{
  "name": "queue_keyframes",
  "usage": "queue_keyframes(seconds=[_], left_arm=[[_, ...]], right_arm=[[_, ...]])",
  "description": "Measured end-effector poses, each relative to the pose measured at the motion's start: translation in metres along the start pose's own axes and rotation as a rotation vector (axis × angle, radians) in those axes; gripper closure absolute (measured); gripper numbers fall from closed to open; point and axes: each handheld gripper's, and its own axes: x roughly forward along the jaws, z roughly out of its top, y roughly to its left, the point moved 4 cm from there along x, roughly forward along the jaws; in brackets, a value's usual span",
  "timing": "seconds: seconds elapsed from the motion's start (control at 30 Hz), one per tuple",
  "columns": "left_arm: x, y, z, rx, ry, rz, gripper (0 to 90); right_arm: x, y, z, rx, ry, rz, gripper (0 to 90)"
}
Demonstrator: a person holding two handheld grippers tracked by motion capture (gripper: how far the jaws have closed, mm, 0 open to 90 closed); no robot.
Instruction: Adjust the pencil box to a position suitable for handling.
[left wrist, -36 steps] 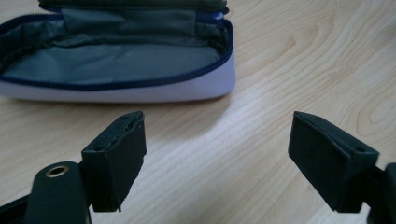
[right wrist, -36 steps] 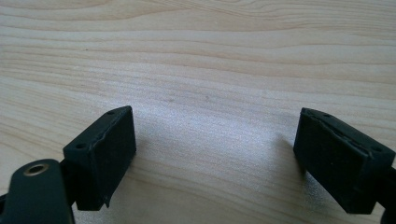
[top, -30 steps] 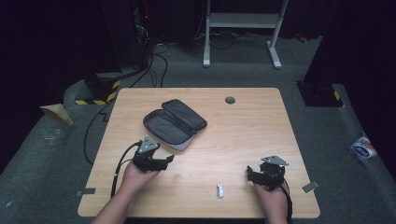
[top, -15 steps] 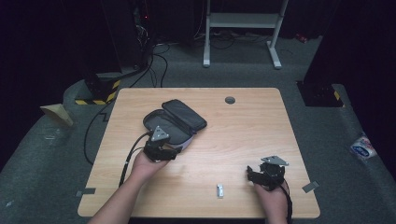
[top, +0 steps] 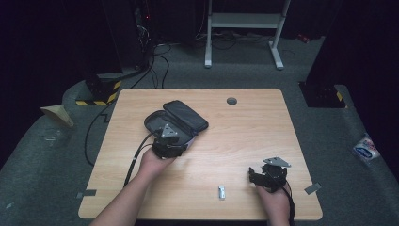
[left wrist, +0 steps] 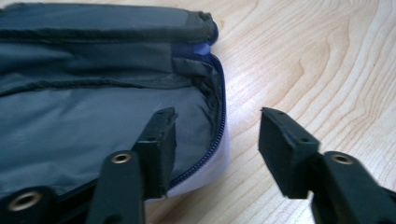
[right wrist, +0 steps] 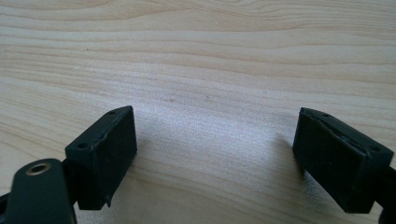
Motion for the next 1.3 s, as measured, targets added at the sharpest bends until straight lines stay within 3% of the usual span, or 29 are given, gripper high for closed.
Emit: queue_keyframes(seconds=[0.37,0.63,1.1,1.17,1.3], left_arm=[[0.014,-0.010,0.000,-0.011,0.009,-0.014,69.3],[0.019,-0.029,0.002,0.022,-0.008,-0.030,84.8],[0.025,-0.075,0.009,0.045,-0.031,-0.096,86.0],[0.023,-0.076,0.010,0.050,-0.039,-0.098,83.4],[0.015,-0.068,0.012,0.021,-0.060,-0.094,70.8]], right_arm=[[0.000,0.000,0.000,-0.001,-0.001,0.001,13.5],[0.000,0.000,0.000,-0.001,-0.003,0.001,13.8],[0.000,0.000,0.000,-0.002,-0.002,0.003,14.0],[0.000,0.000,0.000,-0.002,-0.002,0.003,14.0],[0.000,0.000,0.000,-0.002,-0.002,0.003,14.1]])
